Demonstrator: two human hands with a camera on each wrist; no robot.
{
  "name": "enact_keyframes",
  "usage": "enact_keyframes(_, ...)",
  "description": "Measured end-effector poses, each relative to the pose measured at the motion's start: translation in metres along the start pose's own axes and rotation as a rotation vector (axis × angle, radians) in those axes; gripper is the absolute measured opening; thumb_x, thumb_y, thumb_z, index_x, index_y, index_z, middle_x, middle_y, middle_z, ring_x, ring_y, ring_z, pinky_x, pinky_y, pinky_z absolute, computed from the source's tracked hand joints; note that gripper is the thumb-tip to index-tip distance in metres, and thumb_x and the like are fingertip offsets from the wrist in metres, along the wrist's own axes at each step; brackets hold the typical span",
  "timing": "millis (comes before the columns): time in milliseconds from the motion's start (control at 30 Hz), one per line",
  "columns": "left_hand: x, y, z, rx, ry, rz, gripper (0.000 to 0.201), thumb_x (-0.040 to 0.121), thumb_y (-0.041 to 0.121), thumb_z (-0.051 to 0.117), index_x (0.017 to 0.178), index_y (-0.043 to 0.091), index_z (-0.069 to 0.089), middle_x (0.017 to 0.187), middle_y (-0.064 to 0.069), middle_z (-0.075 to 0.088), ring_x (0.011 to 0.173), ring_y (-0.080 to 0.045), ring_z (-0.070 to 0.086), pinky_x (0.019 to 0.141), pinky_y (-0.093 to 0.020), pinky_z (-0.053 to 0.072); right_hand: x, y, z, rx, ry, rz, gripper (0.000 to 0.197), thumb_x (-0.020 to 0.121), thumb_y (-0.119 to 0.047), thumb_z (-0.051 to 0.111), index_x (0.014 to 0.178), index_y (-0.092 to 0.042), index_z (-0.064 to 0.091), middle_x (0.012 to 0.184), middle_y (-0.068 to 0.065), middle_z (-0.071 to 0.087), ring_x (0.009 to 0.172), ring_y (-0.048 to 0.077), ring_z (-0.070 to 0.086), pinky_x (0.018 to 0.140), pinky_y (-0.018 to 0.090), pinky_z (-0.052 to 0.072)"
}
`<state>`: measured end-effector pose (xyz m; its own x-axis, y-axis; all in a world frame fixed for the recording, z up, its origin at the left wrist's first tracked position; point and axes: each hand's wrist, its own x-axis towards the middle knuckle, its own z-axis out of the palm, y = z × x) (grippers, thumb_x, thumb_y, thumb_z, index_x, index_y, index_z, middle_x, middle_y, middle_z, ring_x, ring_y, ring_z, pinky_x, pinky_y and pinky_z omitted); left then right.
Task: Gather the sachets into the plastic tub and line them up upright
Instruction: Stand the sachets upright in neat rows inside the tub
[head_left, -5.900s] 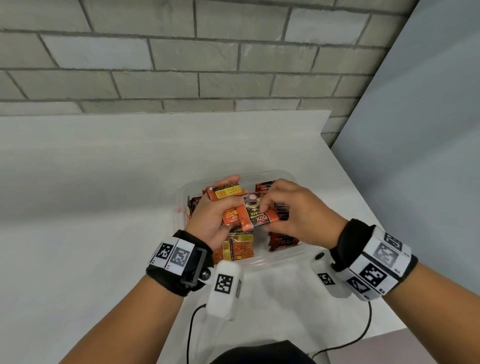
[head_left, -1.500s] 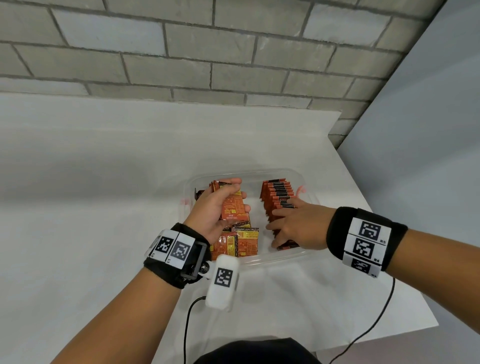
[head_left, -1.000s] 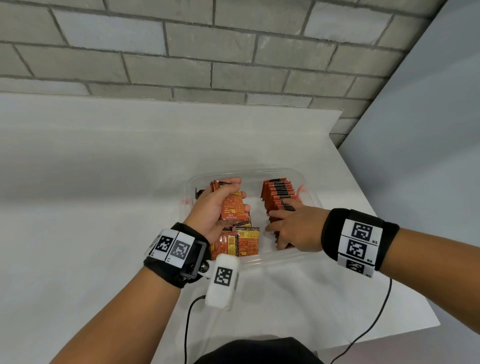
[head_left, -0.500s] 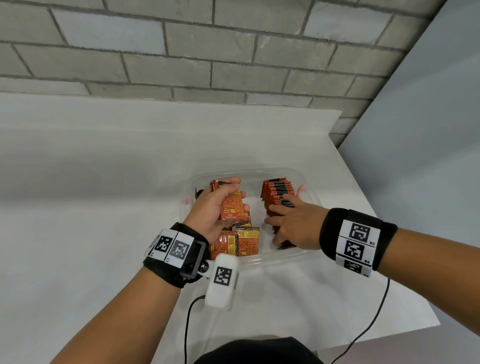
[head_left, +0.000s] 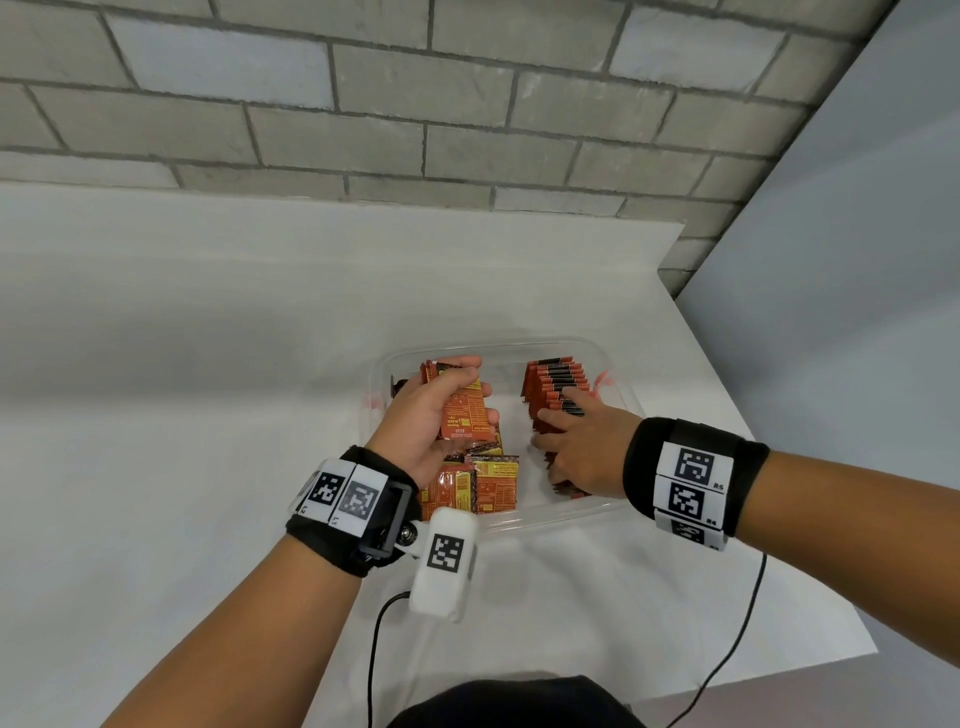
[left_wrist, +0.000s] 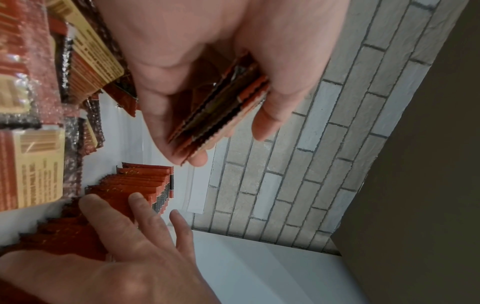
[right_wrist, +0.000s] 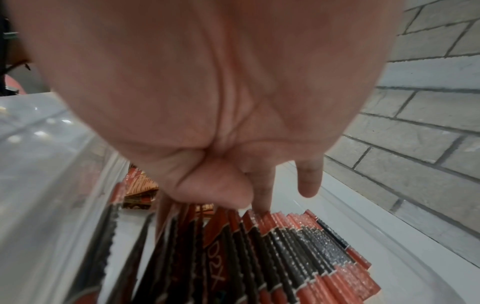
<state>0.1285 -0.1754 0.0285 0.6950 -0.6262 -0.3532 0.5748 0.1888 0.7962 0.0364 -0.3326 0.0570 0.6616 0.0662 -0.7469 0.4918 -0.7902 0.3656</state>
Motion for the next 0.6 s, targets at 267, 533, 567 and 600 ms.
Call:
enact_keyframes(267, 0.0, 0.0, -0.001, -0.013, -0.004, -0.001, 0.024, 0.092, 0.016, 0.057, 0.115, 0.013, 0.063, 0.092, -0.01, 0.067, 0.07, -0.024, 0.067, 0.069, -0.037, 0.056, -0.009, 0.011, -0.005, 0.177, 0.134, 0.005, 0.056, 0.093, -0.015, 0.054, 0.142, -0.037, 0.038, 0.158, -0.001, 0.016, 0.147, 0.025, 0.002, 0.114, 0.055, -0.002)
enact_keyframes(533, 0.0, 0.002, -0.005, -0.067, 0.005, 0.001, 0.022, 0.092, 0.015, 0.055, 0.112, 0.011, 0.062, 0.09, -0.012, 0.067, 0.071, -0.027, 0.066, 0.067, -0.037, 0.057, -0.044, 0.063, -0.007, 0.811, 0.533, 0.232, 0.054, 0.094, -0.002, 0.039, 0.143, -0.027, 0.04, 0.153, 0.002, 0.031, 0.14, 0.02, 0.026, 0.116, 0.034, 0.02)
enact_keyframes(567, -0.001, 0.003, -0.006, -0.081, 0.009, 0.003, 0.022, 0.093, 0.014, 0.053, 0.112, 0.01, 0.062, 0.09, -0.014, 0.067, 0.073, -0.028, 0.066, 0.069, -0.038, 0.057, -0.046, 0.065, -0.003, 0.913, 0.594, 0.25, 0.051, 0.095, -0.003, 0.041, 0.141, -0.025, 0.043, 0.15, 0.002, 0.036, 0.137, 0.019, 0.032, 0.114, 0.029, 0.022)
enact_keyframes(600, -0.002, 0.003, -0.008, -0.092, 0.014, 0.006, 0.022, 0.093, 0.013, 0.052, 0.112, 0.01, 0.062, 0.091, -0.015, 0.066, 0.074, -0.029, 0.066, 0.071, -0.039, 0.057, -0.047, 0.065, 0.001, 0.977, 0.64, 0.255, 0.048, 0.096, -0.005, 0.042, 0.139, -0.024, 0.046, 0.145, 0.002, 0.042, 0.133, 0.018, 0.037, 0.111, 0.025, 0.025)
